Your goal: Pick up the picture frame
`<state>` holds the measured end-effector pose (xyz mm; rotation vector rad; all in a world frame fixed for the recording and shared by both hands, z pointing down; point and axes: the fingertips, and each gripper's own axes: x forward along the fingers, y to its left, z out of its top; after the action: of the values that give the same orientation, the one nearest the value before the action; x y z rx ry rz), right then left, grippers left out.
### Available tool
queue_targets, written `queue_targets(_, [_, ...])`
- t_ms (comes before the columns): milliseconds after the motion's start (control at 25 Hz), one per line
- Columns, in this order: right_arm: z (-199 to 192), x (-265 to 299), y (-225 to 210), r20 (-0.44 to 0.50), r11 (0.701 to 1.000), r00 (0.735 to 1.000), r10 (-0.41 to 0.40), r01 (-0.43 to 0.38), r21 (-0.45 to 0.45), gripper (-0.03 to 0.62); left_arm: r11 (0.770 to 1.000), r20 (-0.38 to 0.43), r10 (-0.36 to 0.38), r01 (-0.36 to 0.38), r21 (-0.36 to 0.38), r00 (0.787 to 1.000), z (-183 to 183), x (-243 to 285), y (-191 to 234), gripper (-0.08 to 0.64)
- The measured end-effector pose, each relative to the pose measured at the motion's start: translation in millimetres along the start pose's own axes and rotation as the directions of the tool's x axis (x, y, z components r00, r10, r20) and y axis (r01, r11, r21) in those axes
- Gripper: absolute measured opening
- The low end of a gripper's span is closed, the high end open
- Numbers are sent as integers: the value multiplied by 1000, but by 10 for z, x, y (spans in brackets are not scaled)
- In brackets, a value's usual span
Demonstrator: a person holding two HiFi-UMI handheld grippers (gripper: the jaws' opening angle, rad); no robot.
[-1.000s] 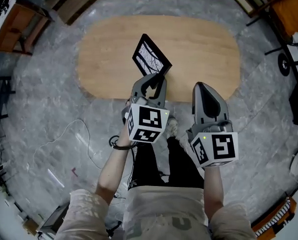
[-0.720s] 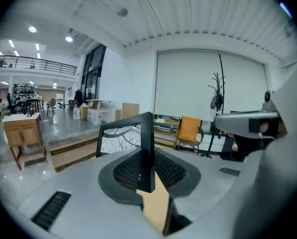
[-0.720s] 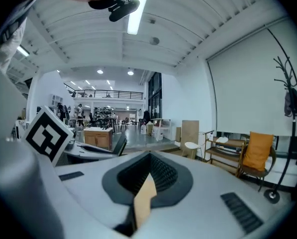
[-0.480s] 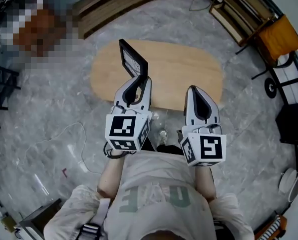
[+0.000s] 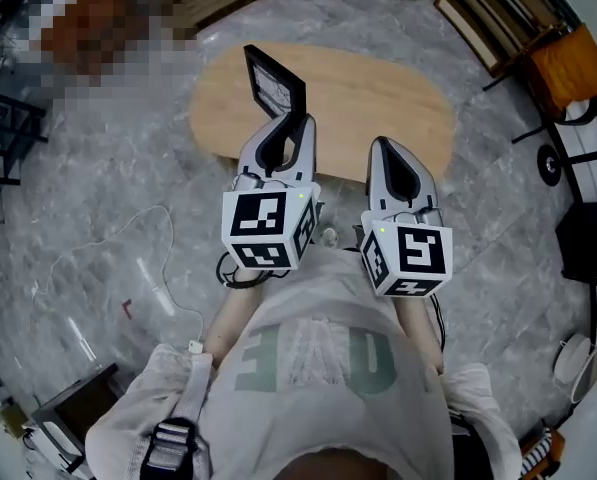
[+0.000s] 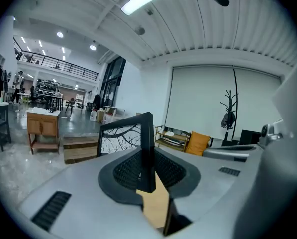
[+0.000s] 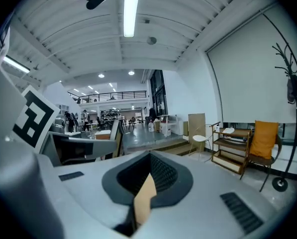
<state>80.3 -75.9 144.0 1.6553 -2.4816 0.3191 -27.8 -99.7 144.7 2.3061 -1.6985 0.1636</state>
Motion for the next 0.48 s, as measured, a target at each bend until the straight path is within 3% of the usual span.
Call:
queue_targets(280, [31,-69,93,20,999,1000,14,-14,-29,3,999,19,-45,44,13,999,-21,-103,-87,81])
queue_targets(480, [31,-76,51,20,1000,1000,13,-12,-26,3,995,31,-81,79,66,996,20,-115,-240,81])
